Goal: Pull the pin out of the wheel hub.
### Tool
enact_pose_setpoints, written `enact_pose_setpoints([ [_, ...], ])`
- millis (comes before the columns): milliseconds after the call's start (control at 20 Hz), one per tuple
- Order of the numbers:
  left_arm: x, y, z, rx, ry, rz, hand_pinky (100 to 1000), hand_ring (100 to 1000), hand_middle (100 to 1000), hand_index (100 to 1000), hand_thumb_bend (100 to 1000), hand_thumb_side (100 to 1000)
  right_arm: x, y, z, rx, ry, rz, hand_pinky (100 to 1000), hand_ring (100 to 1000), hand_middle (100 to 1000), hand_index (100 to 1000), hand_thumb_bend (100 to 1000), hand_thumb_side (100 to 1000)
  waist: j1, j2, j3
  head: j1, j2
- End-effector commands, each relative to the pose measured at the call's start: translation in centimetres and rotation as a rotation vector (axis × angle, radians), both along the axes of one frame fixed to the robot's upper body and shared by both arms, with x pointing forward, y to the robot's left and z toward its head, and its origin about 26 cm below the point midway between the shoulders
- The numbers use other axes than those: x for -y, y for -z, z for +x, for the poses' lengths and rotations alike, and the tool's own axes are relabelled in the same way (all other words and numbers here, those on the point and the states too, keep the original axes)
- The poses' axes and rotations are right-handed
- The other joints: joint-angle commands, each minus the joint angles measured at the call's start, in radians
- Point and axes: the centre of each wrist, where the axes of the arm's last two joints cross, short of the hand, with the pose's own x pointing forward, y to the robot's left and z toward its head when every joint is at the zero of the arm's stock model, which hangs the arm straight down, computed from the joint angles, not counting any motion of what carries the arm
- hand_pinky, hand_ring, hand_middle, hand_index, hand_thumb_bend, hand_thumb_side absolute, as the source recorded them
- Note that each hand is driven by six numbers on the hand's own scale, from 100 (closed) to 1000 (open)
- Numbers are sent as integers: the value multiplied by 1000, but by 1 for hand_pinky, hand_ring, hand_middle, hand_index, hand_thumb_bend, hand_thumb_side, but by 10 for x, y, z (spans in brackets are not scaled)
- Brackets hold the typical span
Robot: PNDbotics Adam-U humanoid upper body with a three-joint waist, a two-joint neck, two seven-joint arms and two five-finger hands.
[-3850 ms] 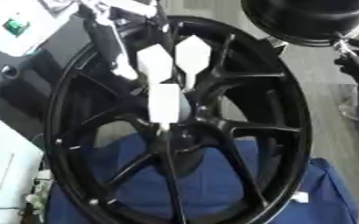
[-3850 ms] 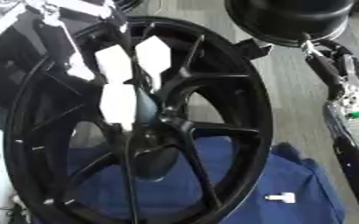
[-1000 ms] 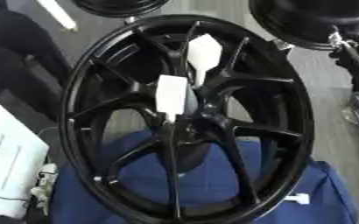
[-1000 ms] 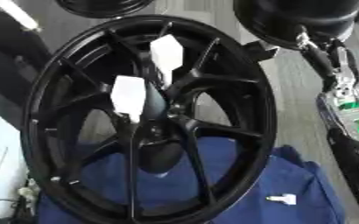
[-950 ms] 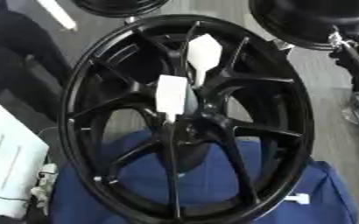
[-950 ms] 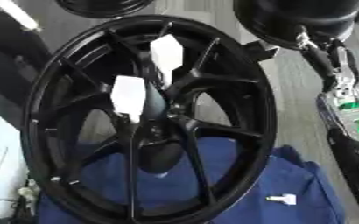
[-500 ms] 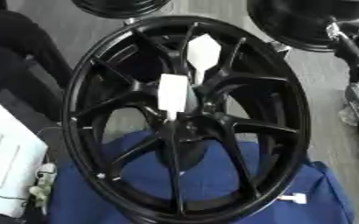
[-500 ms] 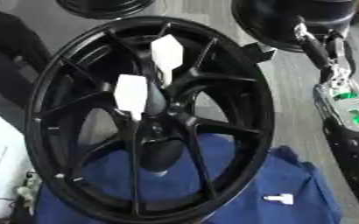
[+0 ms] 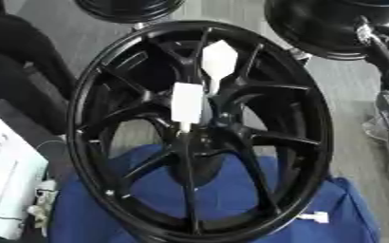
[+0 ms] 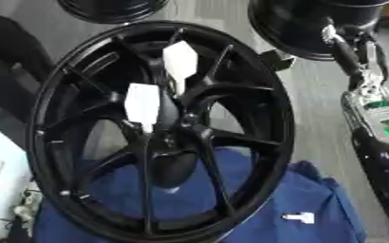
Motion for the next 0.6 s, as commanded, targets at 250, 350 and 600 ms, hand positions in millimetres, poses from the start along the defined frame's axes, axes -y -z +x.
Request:
enact_pose_setpoints([
  [250, -3, -16, -8, 71, -10, -4, 842, 798, 756, 805, 479, 506, 3, -16, -1, 38, 3, -14, 855, 731, 663, 855, 401, 521, 7, -30, -1, 6, -10],
  [350, -3, -17, -9, 134, -18, -43, 833, 787, 743, 784, 422, 532, 2, -17, 0, 43, 1, -13, 855, 731, 663, 855, 402, 521, 6, -32, 0, 5, -8],
  [600, 4, -4, -9, 473, -147, -220, 806, 759, 709, 738, 297, 567, -3, -23, 1, 64, -10, -9, 856, 731, 664, 857, 404, 520, 3, -38, -2, 18, 9],
])
